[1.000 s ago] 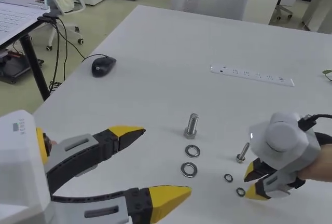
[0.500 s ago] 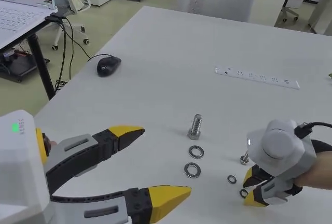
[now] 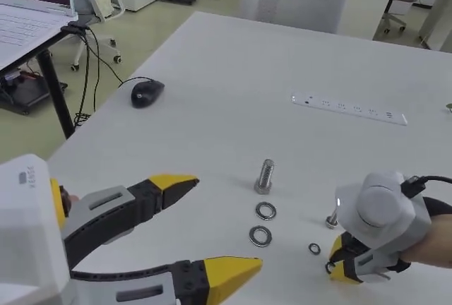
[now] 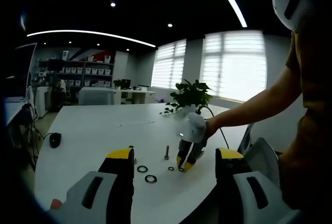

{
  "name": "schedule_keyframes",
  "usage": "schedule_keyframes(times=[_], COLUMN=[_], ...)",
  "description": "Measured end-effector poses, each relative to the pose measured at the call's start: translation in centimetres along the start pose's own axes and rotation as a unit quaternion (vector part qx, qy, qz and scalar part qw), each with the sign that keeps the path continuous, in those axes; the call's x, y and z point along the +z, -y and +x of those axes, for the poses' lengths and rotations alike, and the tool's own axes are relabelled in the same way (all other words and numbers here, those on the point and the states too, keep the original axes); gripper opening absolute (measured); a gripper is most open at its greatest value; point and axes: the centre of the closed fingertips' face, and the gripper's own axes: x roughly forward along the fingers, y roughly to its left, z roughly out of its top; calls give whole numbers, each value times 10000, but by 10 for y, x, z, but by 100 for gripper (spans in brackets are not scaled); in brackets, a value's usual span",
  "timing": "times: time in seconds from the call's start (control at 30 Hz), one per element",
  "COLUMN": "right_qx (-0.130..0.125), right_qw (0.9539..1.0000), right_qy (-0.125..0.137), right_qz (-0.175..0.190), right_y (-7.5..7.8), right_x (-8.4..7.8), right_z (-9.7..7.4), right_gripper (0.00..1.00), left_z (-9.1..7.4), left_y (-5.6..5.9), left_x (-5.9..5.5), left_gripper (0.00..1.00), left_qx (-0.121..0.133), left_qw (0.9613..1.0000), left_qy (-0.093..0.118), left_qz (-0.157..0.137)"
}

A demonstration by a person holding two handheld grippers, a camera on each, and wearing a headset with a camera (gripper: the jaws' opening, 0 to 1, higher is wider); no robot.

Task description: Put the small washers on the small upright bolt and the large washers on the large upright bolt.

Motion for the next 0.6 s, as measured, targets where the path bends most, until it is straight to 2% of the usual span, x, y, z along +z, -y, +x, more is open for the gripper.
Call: schedule_keyframes(times=[0.43,0.6], right_qx=[35,-13], right_qw=[9998,9997], right_qy=[-33,57], right_qz=[182,242], right_y=[1,7], right_x=[-1,4], right_z=[1,-14], right_gripper=[12,12], left_z=[-2,-2], left_y=[1,2], left_x=[-1,-2], left_gripper=[62,63], left_qx=[-10,-34], left_qw=[10000,10000], left_qy=[-43,-75], left_qz=[32,29])
